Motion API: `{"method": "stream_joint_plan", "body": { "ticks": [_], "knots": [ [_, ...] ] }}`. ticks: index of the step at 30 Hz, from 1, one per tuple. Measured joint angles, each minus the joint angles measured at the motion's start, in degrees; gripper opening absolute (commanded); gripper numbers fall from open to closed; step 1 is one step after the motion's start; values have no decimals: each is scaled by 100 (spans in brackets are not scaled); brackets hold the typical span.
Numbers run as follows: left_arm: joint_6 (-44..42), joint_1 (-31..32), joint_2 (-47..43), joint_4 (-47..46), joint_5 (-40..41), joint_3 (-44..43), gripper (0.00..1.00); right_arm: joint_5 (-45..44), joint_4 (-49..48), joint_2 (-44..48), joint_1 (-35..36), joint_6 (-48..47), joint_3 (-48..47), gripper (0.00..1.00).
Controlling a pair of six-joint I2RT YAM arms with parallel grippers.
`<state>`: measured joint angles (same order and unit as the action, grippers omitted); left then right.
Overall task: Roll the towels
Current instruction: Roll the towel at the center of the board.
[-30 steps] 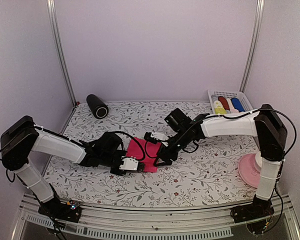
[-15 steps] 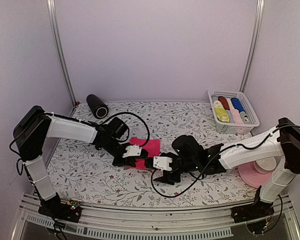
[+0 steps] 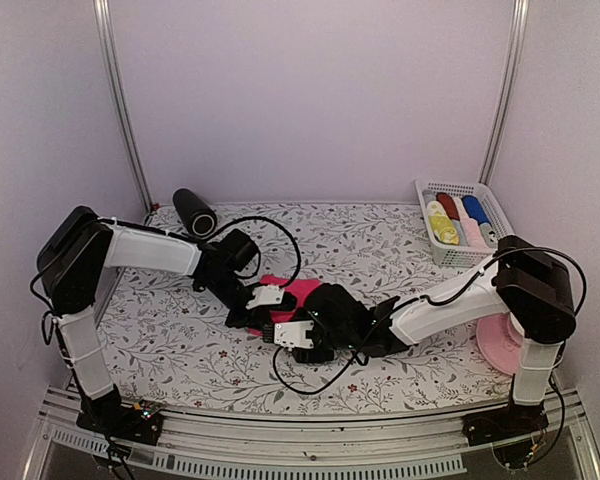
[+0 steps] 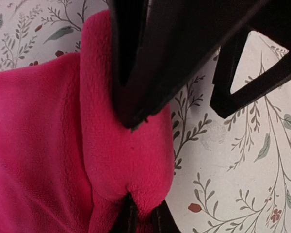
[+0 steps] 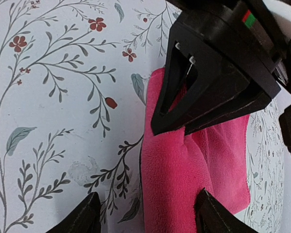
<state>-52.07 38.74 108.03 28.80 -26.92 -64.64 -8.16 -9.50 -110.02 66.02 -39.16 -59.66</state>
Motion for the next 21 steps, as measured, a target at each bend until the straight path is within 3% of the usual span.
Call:
{"method": "stream_joint_plan", "body": {
  "ticks": [12, 21],
  "knots": [
    [-72, -42, 70, 160, -85, -103, 4, -656, 4, -501, 7, -157, -358, 48],
    [-144, -81, 87, 243, -79, -164, 13, -691, 236, -647, -122, 61, -621, 22]
  ]
}}
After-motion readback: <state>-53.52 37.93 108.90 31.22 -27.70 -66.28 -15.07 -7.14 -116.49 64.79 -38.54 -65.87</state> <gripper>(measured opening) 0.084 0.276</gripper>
